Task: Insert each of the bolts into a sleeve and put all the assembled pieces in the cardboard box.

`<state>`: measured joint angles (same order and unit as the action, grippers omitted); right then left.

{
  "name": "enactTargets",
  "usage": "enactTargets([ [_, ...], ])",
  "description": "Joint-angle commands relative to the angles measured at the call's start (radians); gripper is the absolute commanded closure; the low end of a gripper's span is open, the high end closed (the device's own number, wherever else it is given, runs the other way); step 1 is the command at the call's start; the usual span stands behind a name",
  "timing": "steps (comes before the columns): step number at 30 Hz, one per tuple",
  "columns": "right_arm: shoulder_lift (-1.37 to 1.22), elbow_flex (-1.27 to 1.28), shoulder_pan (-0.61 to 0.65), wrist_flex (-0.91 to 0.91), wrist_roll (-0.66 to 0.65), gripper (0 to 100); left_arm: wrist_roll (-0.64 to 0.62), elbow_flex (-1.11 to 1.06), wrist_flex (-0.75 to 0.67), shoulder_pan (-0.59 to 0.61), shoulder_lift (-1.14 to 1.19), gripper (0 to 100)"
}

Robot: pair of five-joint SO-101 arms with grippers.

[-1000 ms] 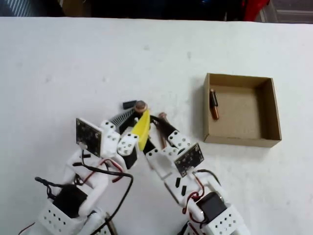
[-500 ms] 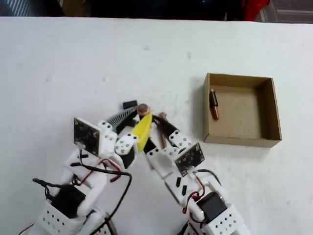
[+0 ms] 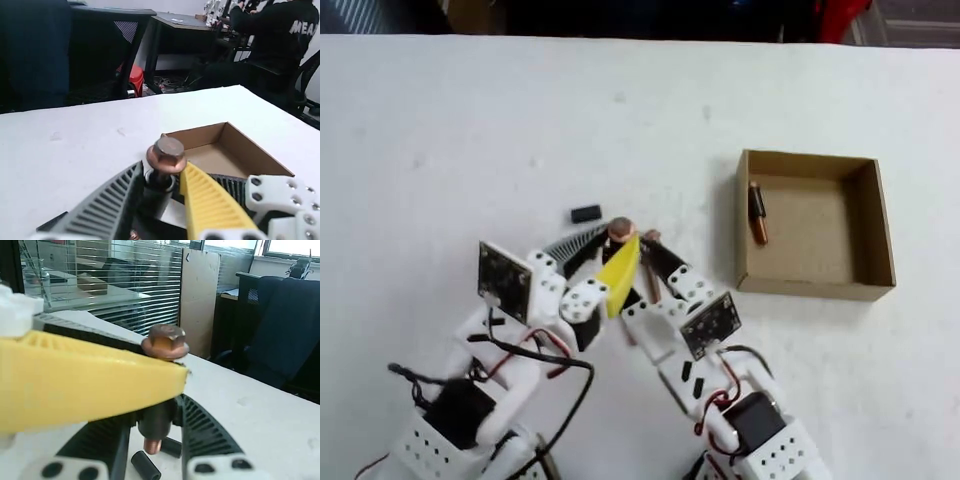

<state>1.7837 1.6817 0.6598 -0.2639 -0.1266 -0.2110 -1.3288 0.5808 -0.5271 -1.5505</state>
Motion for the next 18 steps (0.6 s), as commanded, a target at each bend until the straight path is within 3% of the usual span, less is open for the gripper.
enactTargets([
  [1,0.016,0.009,-0.002,0.022,0.0,98.1,0.005,0.048,0.014,-0.068,0.007,85],
  [18,0.016,0.009,-0.002,0.022,0.0,98.1,0.046,0.049,0.014,-0.068,0.007,85],
])
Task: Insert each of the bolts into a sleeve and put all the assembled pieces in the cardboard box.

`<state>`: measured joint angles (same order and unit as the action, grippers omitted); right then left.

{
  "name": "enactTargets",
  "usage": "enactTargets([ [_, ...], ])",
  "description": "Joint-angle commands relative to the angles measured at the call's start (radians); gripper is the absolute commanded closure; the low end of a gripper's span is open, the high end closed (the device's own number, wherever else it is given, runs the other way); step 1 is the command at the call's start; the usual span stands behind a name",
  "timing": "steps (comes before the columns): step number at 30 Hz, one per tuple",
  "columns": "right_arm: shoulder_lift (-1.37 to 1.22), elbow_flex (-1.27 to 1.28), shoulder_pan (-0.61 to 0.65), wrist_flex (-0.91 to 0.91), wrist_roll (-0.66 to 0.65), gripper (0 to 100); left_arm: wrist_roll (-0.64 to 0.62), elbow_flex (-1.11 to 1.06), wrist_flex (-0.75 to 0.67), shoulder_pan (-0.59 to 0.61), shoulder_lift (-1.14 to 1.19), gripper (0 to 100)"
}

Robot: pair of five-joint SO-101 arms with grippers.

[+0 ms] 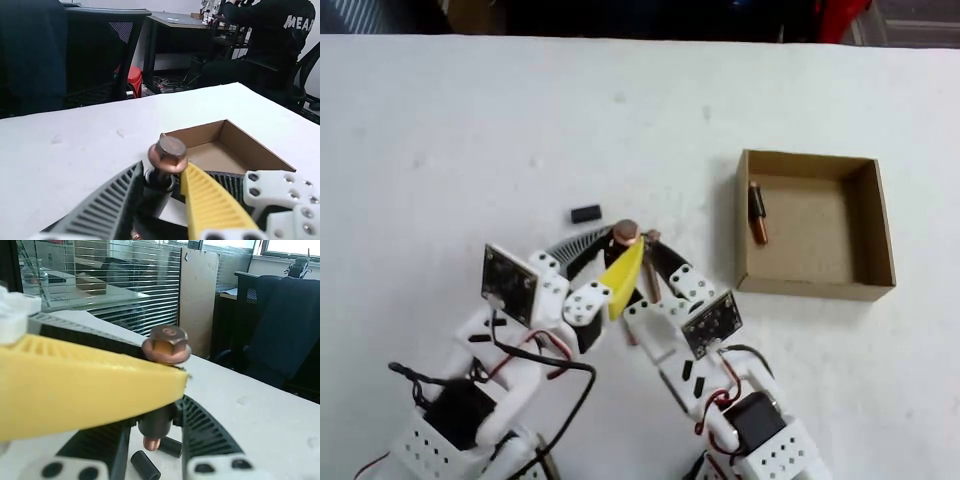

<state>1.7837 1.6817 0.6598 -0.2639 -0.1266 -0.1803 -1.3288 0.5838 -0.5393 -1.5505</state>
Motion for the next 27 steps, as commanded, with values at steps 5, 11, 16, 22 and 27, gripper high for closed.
enactTargets([
  [5,0.016,0.009,-0.002,0.022,0.0,98.1,0.017,0.06,0.005,-0.053,0.007,85],
  [11,0.016,0.009,-0.002,0.022,0.0,98.1,0.012,0.06,0.009,-0.053,0.007,77],
  [16,0.016,0.009,-0.002,0.022,0.0,98.1,0.012,0.058,0.011,-0.053,0.007,76],
  [22,0.016,0.009,-0.002,0.022,0.0,98.1,0.015,0.084,0.011,0.031,0.007,76],
  [27,0.016,0.009,-0.002,0.022,0.0,98.1,0.017,0.147,0.011,0.09,0.007,76],
])
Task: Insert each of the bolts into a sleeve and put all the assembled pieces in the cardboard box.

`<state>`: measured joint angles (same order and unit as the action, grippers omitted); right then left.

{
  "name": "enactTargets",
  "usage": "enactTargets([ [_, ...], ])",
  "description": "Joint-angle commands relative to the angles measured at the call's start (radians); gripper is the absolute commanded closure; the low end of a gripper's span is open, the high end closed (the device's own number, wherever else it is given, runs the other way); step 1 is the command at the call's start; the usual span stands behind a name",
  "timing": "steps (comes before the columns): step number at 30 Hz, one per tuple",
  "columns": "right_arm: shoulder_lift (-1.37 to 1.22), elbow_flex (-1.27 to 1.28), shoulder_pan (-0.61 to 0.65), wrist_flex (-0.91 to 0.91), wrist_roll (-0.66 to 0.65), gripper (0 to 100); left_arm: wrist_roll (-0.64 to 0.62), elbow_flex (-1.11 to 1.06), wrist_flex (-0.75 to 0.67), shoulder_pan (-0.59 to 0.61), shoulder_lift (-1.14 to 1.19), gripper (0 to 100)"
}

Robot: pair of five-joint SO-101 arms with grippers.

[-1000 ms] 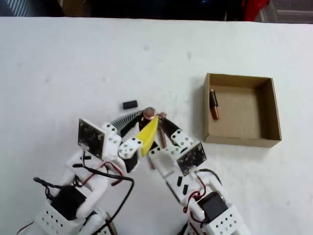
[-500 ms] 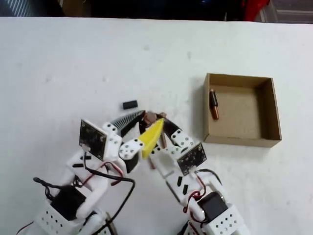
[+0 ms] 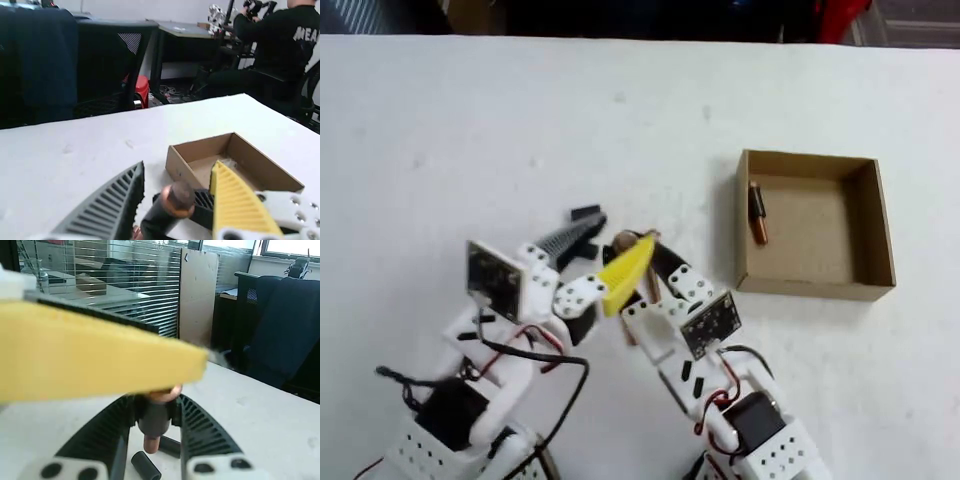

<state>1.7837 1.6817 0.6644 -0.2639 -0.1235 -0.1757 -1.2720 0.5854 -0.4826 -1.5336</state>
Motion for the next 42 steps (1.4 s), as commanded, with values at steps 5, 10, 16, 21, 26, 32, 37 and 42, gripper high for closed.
enactTargets([
  [5,0.016,0.009,-0.007,0.013,-0.003,98.1,0.014,0.123,0.009,0.035,-0.01,77],
  [10,0.016,0.009,-0.008,-0.024,-0.003,98.1,0.014,0.127,0.009,0.163,-0.01,91],
  [16,0.016,0.009,-0.062,-0.027,0.003,98.1,0.014,0.12,0.044,0.348,-0.01,97],
  [21,0.016,0.003,-0.074,-0.054,-0.003,98.2,0.014,0.118,0.186,0.372,-0.012,98],
  [26,0.016,-0.064,-0.076,-0.191,0.0,98.2,0.009,0.089,0.31,0.386,-0.013,98],
  [32,0.016,-0.101,-0.137,-0.254,-0.005,98.2,0.009,-0.026,0.316,0.469,-0.013,98],
  [37,0.013,-0.163,-0.236,-0.318,-0.006,98.2,0.014,-0.066,0.344,0.487,-0.015,98],
  [42,0.01,-0.269,-0.3,-0.458,-0.006,98.2,0.014,-0.157,0.342,0.492,-0.015,98],
])
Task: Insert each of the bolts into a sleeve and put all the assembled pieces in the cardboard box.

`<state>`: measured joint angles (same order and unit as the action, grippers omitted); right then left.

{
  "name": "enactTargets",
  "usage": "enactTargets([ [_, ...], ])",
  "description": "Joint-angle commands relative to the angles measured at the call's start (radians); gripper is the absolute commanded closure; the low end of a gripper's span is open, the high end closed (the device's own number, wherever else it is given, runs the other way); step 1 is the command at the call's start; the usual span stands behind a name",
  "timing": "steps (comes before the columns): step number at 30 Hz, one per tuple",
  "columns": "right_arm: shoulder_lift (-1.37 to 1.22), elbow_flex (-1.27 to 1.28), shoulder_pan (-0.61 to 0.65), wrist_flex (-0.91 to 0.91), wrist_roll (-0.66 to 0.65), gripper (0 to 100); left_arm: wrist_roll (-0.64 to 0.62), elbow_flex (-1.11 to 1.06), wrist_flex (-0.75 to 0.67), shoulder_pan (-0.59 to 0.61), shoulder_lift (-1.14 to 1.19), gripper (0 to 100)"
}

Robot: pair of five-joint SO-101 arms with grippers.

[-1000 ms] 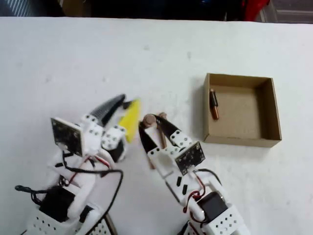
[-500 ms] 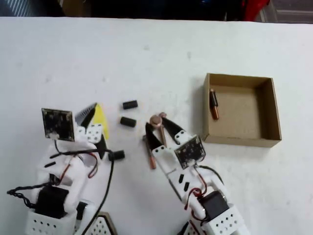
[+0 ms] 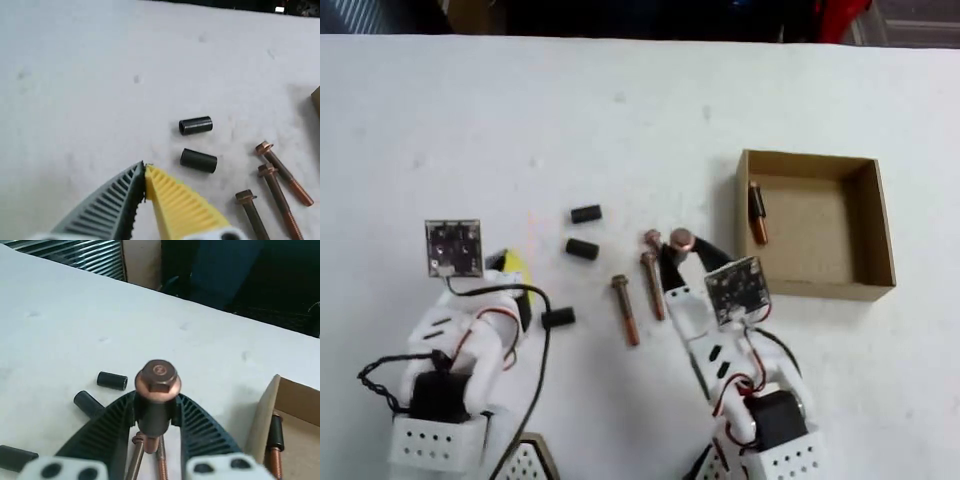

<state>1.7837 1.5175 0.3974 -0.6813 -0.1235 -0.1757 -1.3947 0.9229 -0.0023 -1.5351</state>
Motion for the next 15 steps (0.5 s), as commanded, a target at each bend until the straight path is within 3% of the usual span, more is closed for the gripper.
enactTargets([
  [1,0.008,-0.117,-0.044,-0.058,-0.006,98.2,0.014,-0.043,0.005,0.012,-0.013,98],
  [9,0.007,-0.252,-0.097,-0.214,-0.075,98.2,0.008,-0.057,0.012,0.015,-0.013,98],
  [15,-0.018,-0.376,-0.096,-0.311,-0.106,98.2,0.008,-0.043,0.012,0.099,-0.015,98],
])
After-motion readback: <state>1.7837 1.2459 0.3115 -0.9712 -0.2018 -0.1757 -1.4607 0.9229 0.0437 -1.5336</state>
